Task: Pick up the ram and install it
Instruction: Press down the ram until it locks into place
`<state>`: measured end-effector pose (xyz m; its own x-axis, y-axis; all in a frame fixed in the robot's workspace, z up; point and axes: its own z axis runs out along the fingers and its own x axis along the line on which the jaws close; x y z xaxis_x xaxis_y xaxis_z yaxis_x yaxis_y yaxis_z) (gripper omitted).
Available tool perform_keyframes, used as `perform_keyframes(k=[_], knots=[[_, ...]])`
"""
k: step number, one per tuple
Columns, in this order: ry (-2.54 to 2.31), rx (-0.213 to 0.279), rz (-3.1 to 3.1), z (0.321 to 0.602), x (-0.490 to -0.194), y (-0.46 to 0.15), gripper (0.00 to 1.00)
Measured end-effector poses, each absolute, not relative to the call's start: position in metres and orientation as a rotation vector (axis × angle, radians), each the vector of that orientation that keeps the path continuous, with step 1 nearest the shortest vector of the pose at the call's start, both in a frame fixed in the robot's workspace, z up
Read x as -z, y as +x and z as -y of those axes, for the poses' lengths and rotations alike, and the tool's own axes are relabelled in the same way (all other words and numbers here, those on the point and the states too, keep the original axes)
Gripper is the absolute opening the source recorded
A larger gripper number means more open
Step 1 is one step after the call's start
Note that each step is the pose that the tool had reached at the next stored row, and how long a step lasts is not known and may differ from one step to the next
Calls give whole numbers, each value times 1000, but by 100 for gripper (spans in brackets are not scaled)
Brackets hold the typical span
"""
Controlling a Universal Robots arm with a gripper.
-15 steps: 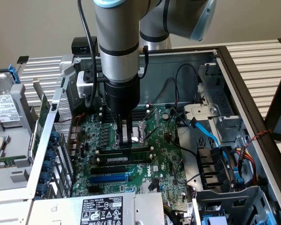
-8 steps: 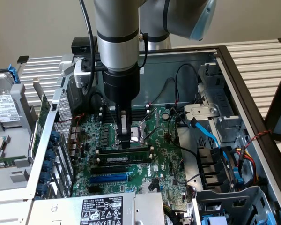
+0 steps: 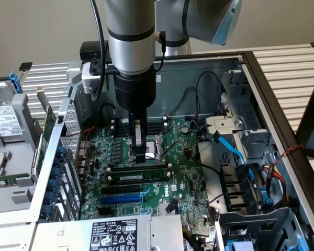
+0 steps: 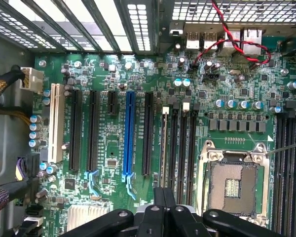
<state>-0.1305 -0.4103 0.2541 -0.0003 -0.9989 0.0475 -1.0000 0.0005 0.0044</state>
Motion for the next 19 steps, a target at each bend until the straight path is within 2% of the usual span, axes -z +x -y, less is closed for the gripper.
perform_keyframes(k=[19], knots=[[2017, -41, 2359, 410, -254, -130, 11]])
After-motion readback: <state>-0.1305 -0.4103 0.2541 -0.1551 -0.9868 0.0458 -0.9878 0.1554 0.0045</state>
